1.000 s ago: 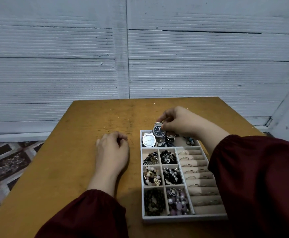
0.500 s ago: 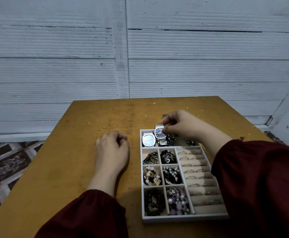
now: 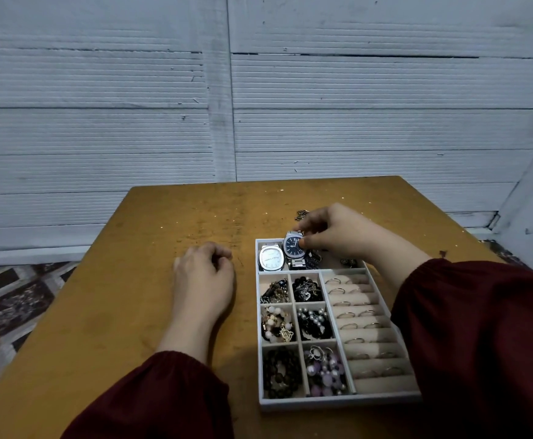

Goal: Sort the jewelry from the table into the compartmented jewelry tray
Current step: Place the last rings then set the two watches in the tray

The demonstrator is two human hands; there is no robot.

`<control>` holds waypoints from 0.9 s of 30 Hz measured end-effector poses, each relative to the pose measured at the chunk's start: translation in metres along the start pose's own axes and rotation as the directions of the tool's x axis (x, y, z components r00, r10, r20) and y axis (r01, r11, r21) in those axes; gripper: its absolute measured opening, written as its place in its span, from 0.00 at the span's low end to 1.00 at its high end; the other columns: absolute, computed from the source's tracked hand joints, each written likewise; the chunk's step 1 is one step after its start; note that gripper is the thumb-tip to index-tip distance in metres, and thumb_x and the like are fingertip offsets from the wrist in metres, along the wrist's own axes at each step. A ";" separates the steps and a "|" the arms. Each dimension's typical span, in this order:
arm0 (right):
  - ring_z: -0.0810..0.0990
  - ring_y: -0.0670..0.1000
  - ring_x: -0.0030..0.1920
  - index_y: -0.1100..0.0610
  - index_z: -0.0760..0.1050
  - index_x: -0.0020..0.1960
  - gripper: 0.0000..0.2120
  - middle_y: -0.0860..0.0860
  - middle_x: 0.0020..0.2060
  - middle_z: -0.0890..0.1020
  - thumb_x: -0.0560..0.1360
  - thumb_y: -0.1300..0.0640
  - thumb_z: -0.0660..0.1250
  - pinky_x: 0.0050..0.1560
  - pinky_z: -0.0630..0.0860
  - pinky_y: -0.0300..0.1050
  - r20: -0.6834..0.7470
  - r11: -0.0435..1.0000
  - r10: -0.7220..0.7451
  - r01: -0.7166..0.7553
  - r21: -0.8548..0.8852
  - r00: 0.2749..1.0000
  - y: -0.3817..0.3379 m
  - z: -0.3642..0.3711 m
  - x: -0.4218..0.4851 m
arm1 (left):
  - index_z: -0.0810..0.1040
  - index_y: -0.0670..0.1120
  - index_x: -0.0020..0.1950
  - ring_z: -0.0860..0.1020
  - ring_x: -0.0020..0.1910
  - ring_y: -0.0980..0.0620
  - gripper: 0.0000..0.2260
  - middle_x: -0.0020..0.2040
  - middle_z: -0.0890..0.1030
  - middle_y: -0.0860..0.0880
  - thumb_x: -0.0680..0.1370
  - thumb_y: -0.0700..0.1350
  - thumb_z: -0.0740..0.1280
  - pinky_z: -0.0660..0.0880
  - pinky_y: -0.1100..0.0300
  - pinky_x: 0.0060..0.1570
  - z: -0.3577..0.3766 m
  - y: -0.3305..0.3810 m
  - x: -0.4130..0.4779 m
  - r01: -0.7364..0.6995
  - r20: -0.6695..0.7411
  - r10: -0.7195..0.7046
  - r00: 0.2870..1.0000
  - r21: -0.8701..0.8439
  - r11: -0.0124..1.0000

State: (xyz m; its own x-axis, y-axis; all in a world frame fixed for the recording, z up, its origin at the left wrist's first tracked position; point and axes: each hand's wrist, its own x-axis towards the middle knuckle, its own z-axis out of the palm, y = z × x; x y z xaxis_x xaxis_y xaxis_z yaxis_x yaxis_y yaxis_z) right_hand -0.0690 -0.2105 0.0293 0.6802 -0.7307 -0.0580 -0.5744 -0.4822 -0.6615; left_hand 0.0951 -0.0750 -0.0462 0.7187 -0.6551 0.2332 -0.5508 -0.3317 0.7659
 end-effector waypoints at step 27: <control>0.77 0.45 0.42 0.54 0.78 0.51 0.06 0.49 0.45 0.79 0.77 0.62 0.64 0.32 0.71 0.28 -0.394 0.937 0.168 -0.023 0.347 0.904 0.042 -0.017 -0.021 | 0.80 0.49 0.51 0.72 0.54 0.49 0.09 0.50 0.77 0.51 0.76 0.42 0.62 0.70 0.52 0.54 0.003 0.059 -0.001 -0.262 -0.088 0.261 0.961 0.009 0.965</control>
State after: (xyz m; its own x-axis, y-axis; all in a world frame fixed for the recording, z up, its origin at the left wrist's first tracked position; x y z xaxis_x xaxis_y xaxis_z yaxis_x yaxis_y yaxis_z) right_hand -0.1152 -0.2240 0.0156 0.3390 -0.9316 0.1311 -0.3956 -0.2676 -0.8785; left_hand 0.0603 -0.0964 -0.0028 0.5841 -0.6567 0.4770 -0.7233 -0.1547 0.6729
